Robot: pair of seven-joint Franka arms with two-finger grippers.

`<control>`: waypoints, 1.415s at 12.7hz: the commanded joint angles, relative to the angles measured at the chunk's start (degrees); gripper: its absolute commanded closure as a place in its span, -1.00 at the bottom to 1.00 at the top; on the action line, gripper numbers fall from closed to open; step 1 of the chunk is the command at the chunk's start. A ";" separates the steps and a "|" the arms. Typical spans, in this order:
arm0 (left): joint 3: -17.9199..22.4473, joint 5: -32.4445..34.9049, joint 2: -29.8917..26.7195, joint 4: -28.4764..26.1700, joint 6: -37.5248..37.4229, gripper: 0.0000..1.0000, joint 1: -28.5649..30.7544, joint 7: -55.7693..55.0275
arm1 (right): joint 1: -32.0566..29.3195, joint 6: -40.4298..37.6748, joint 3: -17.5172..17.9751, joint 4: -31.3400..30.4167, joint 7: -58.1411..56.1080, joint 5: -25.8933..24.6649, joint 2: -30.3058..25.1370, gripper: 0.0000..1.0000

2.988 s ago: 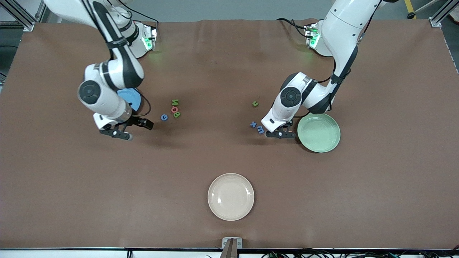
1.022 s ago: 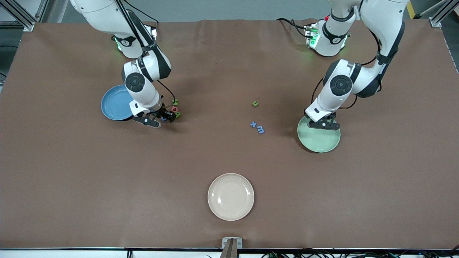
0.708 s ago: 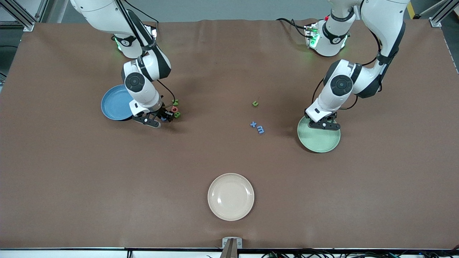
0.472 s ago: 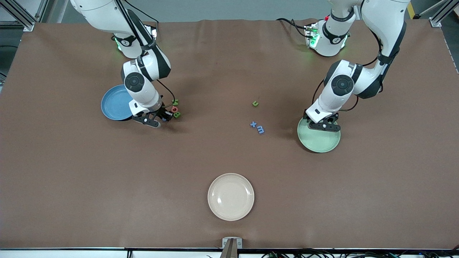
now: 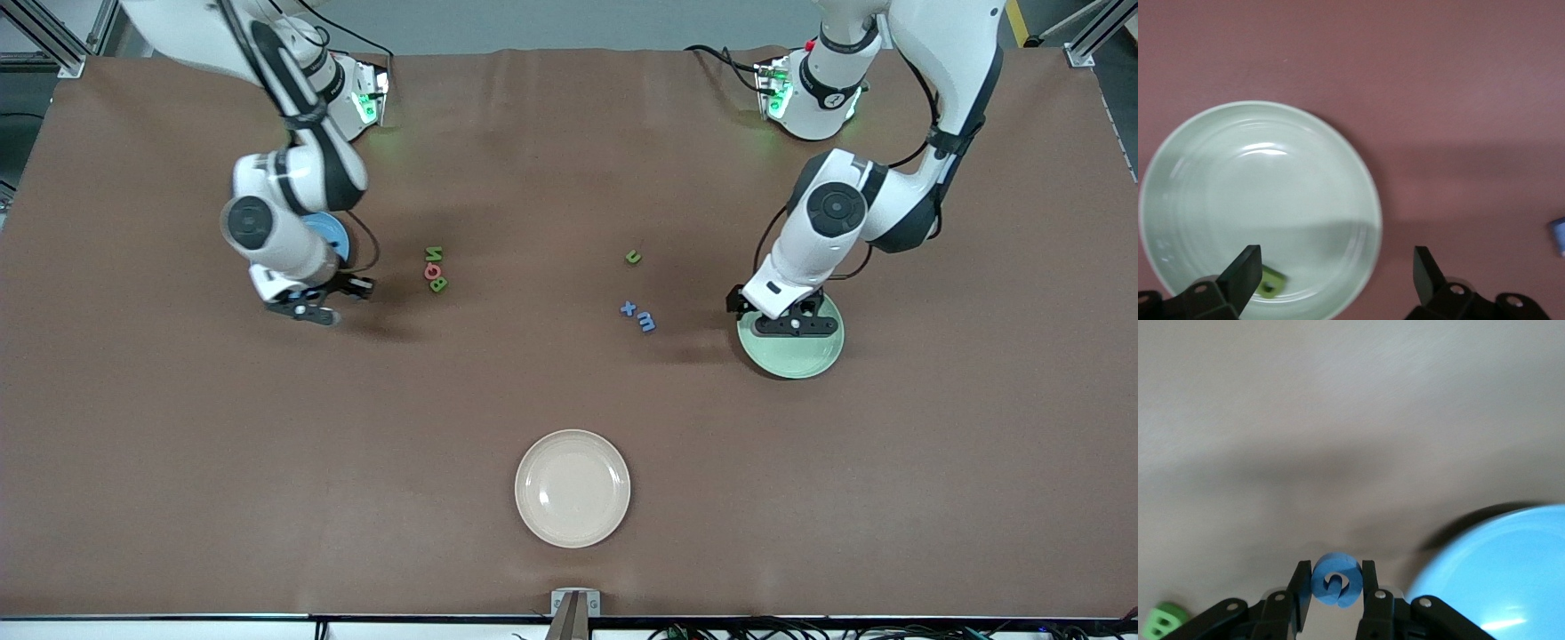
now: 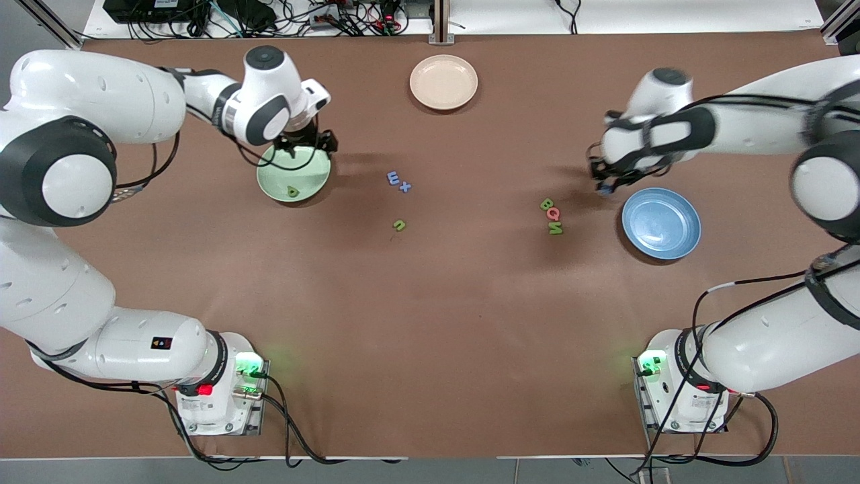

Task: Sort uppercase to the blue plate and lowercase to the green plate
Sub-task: 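Open both grippers to drop d on the green plate, c on the blue, then grasp the blue E with the left gripper while the right gripper reaches letter N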

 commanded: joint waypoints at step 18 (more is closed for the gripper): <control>-2.13 -1.13 22.95 21.99 -5.17 -0.74 -13.34 -34.51 | -23.31 -4.66 0.88 -6.06 -31.41 -0.40 -5.47 -0.74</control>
